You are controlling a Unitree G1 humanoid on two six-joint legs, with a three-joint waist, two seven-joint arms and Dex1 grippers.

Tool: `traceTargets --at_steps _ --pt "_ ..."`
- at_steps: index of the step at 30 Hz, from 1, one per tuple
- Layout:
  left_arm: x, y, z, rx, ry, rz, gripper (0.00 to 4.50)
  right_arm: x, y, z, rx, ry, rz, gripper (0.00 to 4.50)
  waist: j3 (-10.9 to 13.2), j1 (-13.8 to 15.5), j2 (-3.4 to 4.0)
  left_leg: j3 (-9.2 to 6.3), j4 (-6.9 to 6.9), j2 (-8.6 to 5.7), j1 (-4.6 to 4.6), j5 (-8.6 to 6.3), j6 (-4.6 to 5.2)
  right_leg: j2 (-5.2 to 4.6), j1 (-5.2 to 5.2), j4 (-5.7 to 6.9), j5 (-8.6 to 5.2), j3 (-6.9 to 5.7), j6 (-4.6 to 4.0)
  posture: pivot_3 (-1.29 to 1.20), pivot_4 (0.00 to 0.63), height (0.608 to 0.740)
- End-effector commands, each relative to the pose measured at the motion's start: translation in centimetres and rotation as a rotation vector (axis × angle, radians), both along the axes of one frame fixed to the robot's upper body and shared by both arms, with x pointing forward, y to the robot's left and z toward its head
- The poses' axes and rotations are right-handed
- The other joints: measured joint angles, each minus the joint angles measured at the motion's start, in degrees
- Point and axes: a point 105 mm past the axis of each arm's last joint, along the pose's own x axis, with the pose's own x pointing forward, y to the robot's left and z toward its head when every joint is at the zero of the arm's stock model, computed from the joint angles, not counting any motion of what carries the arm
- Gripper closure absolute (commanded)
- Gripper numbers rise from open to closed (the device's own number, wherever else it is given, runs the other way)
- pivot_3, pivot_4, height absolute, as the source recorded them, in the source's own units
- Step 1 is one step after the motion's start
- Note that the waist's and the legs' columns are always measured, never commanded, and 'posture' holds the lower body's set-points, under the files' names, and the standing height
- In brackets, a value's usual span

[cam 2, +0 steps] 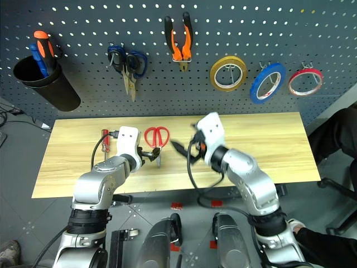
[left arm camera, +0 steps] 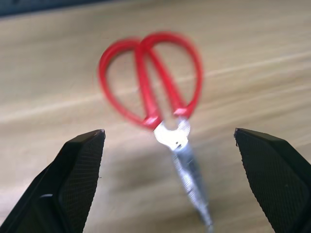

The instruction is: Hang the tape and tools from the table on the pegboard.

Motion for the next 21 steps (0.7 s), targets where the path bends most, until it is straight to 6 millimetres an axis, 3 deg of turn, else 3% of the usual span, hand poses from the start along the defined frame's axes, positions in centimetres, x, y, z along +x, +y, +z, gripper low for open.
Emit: traceTargets --at_steps 1,12,15,21 --pt "0.3 0.1 -0.4 -0.008 0.018 0.052 0.0 -2.3 1.2 1.3 0.027 -0.027 0.125 0.04 0.0 -0.1 -0.01 0.0 0.0 0.0 0.0 0.0 0.0 0.0 0.0 0.01 0.0 0.01 0.0 -0.16 0.347 0.74" --pt "1.8 -1.6 -4.8 -0.152 0.178 0.208 0.0 -2.4 0.8 0.9 -0.001 0.017 0.154 0.04 0.0 0.3 -0.06 -0.04 0.01 -0.03 0.01 0.0 -0.01 0.0 0.05 -0.06 -0.01 -0.05 0.01 -0.18 0.357 0.74" --pt "2.1 -1.8 -5.5 -0.156 0.201 0.217 0.57 -2.2 0.4 0.9 -0.008 0.023 0.146 0.0 0.0 0.2 -0.07 -0.02 0.03 -0.05 0.03 0.0 0.0 -0.01 0.07 -0.05 0.0 -0.03 0.02 -0.19 0.359 0.74" --pt "2.1 -2.5 -6.3 -0.165 0.239 0.19 2.35 -2.1 0.0 0.8 -0.035 0.029 0.135 0.0 -0.1 0.2 -0.09 -0.03 0.03 -0.05 0.1 0.0 -0.01 -0.01 0.1 0.05 0.0 -0.05 0.02 -0.2 0.36 0.74"
